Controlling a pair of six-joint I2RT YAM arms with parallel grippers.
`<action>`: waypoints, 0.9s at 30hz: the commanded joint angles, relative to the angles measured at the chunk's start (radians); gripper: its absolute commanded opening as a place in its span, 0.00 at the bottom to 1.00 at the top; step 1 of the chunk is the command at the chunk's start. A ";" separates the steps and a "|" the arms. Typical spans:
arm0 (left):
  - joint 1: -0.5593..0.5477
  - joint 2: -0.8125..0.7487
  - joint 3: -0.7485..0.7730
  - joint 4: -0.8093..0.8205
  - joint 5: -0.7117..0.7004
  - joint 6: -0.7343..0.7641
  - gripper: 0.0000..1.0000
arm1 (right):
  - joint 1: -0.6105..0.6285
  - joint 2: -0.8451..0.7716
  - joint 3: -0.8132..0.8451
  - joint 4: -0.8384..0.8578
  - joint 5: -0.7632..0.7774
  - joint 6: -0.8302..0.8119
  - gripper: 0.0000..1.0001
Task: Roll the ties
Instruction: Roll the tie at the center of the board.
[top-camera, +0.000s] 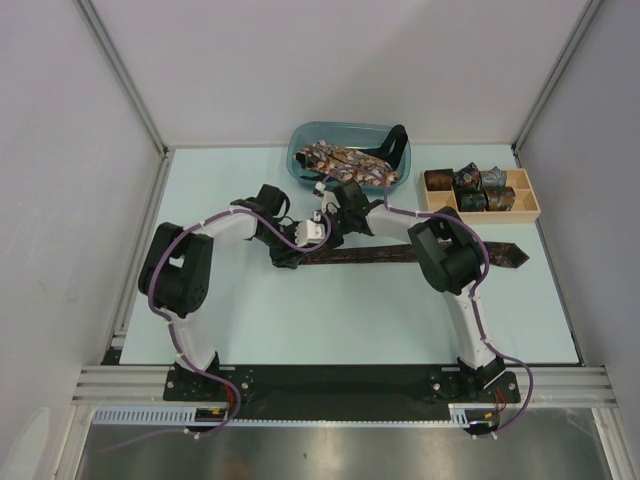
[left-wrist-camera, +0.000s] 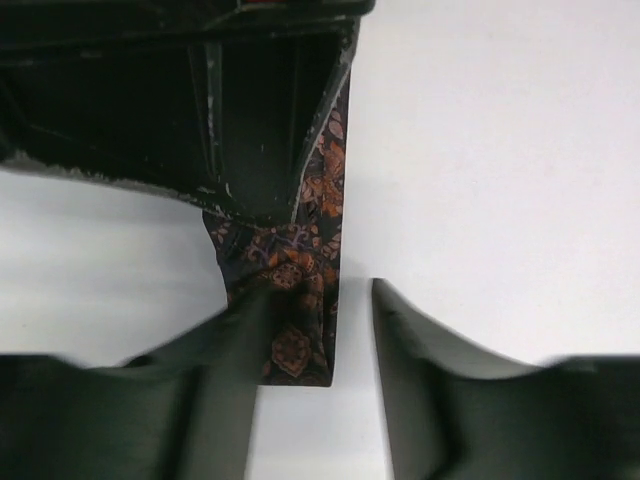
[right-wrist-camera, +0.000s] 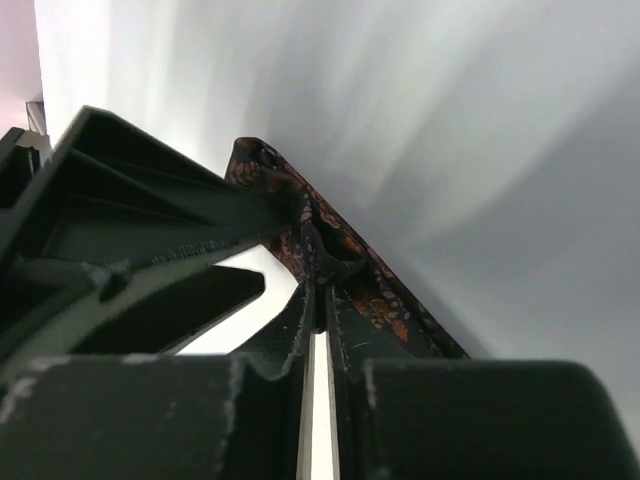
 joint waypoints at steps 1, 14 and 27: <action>0.037 -0.057 -0.016 0.022 0.037 -0.012 0.56 | -0.010 -0.014 0.000 -0.023 0.000 -0.012 0.06; 0.060 -0.075 -0.064 0.073 -0.012 0.040 0.69 | -0.022 -0.039 -0.022 -0.077 -0.003 -0.020 0.00; 0.048 -0.043 -0.010 -0.021 0.055 0.082 0.66 | -0.027 -0.018 -0.017 -0.055 0.020 0.008 0.00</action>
